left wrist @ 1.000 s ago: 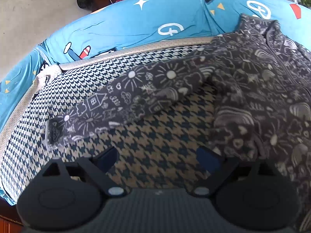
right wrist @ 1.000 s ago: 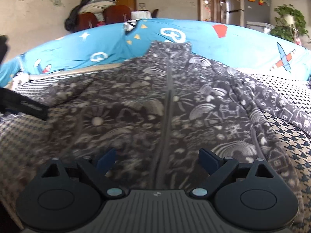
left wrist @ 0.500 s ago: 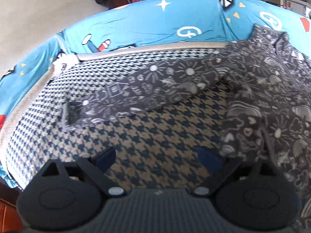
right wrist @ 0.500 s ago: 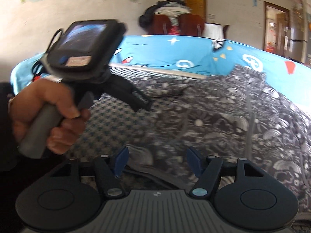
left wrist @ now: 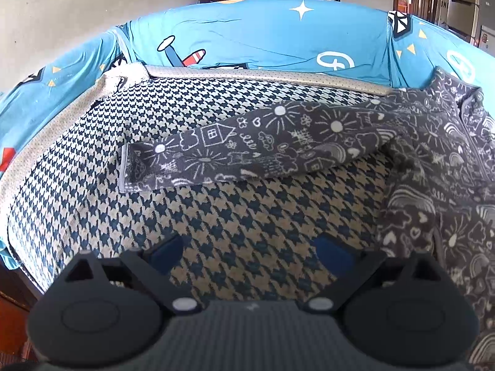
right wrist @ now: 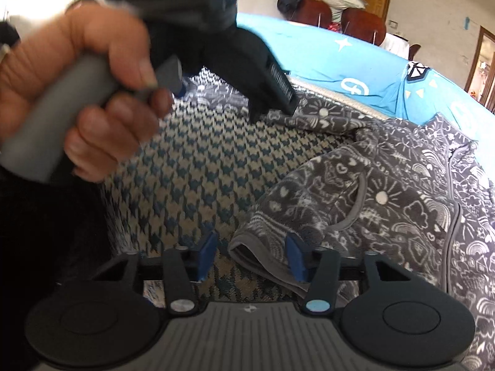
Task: Fold clothes
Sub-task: 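Grasp the side edge of the grey doodle jacket with the right gripper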
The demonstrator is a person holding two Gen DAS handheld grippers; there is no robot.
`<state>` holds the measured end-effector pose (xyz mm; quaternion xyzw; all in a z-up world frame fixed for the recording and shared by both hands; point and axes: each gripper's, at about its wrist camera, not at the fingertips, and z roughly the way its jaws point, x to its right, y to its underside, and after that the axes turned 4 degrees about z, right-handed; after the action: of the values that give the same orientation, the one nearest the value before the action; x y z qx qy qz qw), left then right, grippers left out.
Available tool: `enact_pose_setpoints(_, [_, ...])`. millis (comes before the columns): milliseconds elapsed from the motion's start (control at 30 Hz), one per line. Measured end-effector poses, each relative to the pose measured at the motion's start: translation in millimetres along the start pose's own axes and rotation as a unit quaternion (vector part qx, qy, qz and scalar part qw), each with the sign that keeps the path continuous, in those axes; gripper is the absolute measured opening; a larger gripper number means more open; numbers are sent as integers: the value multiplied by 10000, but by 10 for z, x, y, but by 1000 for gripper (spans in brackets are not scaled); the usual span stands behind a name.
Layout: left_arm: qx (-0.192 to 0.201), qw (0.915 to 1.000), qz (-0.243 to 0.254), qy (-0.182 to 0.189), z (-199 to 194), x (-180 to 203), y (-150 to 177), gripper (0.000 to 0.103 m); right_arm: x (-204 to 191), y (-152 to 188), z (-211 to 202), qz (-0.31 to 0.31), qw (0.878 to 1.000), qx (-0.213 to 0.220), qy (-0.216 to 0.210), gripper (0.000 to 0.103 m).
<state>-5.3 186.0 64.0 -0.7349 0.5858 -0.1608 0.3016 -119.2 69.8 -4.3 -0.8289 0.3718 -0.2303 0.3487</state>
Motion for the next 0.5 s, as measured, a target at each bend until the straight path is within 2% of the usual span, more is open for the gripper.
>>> enact_pose_setpoints(100, [5, 10000, -38, 33, -10, -16, 1, 97, -6, 29, 88, -111, 9999, -62, 97, 29])
enact_pose_setpoints(267, [19, 9999, -100, 57, -18, -40, 3, 97, 83, 3, 96, 143, 9998, -36, 133, 10])
enact_pose_setpoints(500, [187, 9995, -228, -101, -62, -103, -14, 97, 165, -187, -93, 723, 9969, 180, -260, 9])
